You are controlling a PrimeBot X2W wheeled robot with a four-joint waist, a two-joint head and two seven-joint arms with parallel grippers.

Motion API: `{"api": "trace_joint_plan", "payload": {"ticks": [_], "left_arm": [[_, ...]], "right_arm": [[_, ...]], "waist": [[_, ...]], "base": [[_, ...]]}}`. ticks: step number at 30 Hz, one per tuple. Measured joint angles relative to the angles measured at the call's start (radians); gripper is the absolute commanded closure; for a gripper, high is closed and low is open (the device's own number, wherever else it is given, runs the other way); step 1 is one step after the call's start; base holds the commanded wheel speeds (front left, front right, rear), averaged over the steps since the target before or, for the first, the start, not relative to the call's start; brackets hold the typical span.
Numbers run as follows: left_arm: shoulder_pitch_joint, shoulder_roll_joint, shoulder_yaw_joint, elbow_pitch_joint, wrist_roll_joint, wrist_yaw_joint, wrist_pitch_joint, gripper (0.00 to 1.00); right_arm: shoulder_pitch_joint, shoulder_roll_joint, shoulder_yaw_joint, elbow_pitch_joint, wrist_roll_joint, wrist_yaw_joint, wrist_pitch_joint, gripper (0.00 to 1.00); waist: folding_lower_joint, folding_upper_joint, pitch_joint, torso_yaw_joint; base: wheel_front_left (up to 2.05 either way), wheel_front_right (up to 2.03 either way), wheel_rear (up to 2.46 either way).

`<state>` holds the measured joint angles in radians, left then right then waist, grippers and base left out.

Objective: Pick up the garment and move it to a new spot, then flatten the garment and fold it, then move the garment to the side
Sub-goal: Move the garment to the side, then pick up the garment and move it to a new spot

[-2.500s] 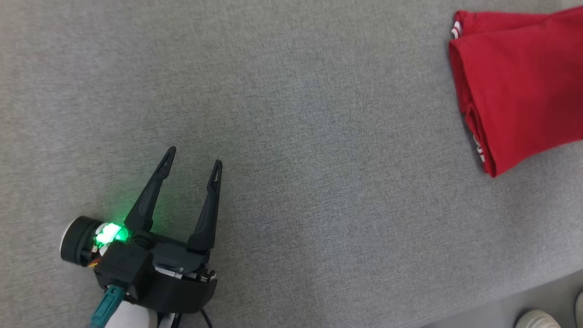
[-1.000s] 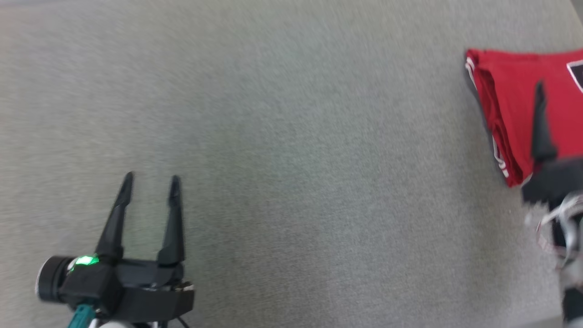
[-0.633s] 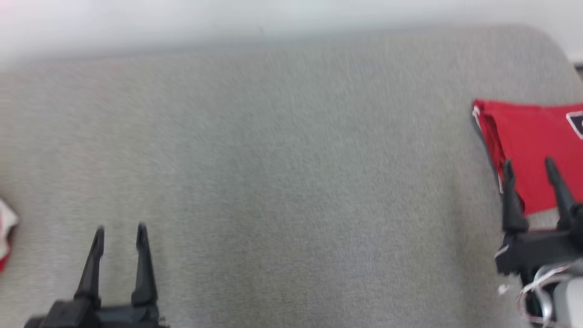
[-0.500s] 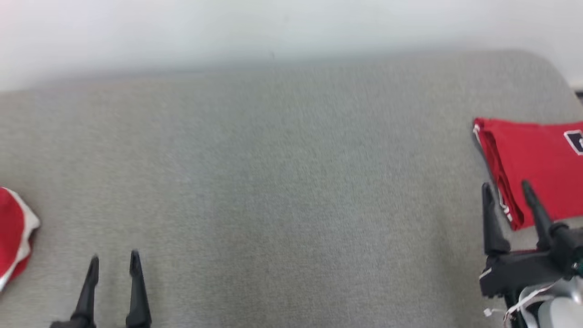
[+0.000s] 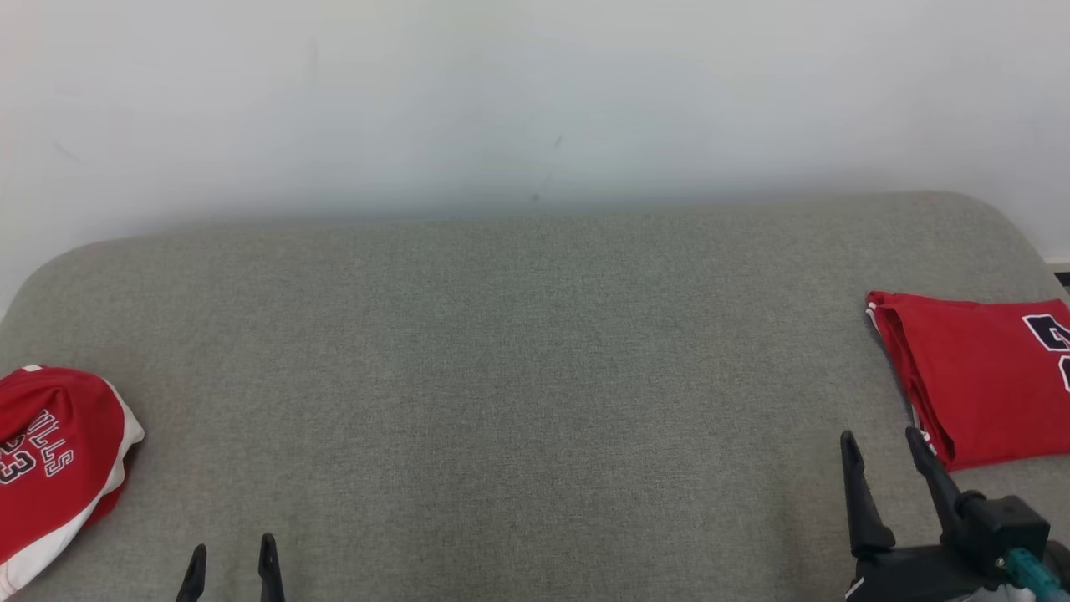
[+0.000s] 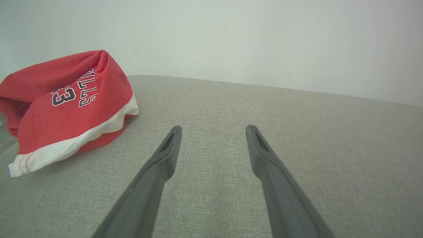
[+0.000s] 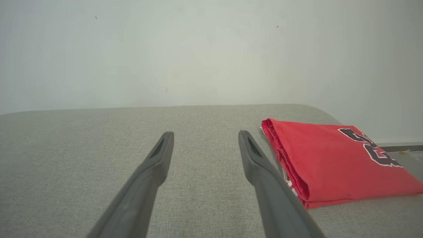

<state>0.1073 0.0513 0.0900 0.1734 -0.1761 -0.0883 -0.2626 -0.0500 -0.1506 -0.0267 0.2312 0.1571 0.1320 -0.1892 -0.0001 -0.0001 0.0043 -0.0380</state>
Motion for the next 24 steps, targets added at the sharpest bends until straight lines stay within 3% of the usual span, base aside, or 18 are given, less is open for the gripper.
{"api": "trace_joint_plan", "payload": {"ticks": [10, 24], "left_arm": [[0.0, 0.0, -0.021, 0.008, 0.003, -0.006, 0.0, 0.0], [0.002, 0.0, -0.023, 0.01, 0.007, -0.009, 0.0, 0.0]], "right_arm": [[0.026, 0.04, -0.003, 0.074, -0.019, 0.0, -0.042, 0.0], [0.029, 0.047, 0.026, 0.082, -0.019, 0.0, -0.061, 0.0]], "waist": [[0.0001, 0.0001, -0.024, 0.0], [0.0001, 0.0002, -0.026, 0.009]], "base": [[0.0, 0.0, 0.0], [0.0, 0.0, 0.0]]}}
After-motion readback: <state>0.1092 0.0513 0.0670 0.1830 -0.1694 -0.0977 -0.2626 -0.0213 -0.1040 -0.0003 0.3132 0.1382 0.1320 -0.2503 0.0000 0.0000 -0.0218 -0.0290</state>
